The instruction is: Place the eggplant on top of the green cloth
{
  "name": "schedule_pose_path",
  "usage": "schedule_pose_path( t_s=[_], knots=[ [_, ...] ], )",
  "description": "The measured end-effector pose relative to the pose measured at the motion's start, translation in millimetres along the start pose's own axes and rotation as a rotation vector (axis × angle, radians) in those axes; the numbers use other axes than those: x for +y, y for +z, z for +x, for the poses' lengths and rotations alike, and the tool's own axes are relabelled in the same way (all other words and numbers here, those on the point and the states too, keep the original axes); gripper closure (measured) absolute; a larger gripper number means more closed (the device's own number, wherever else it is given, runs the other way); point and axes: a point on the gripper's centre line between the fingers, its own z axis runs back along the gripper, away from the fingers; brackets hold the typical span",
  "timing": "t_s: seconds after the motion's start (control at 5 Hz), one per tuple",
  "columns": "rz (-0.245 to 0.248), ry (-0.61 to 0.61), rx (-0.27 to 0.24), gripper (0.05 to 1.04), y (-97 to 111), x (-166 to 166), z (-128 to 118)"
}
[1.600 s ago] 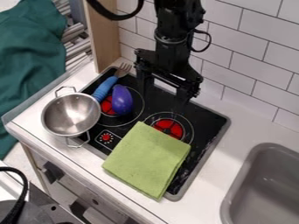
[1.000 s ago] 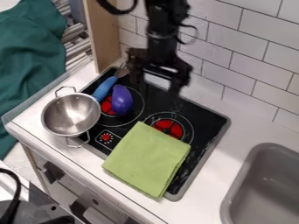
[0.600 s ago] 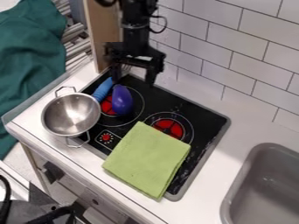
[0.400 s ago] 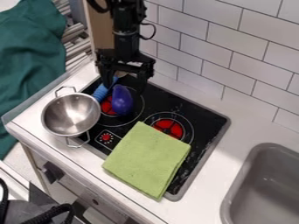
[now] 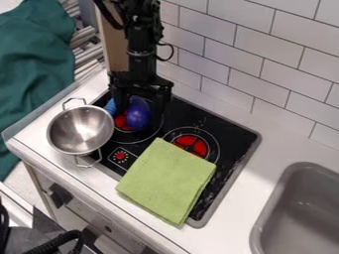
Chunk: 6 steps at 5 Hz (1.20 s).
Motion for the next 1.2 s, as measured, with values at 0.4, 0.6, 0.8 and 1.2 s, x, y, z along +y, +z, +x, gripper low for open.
schedule_pose_path(
  t_s=[0.4,0.6,0.8,1.2],
  knots=[
    [0.016,-0.031,0.02,0.327,-7,-13,-3],
    [0.03,-0.057,-0.013,0.328,5,-20,-2],
    [0.04,-0.075,-0.082,0.328,31,-24,-1],
    [0.059,-0.16,-0.21,0.328,83,-53,-47]
  ],
)
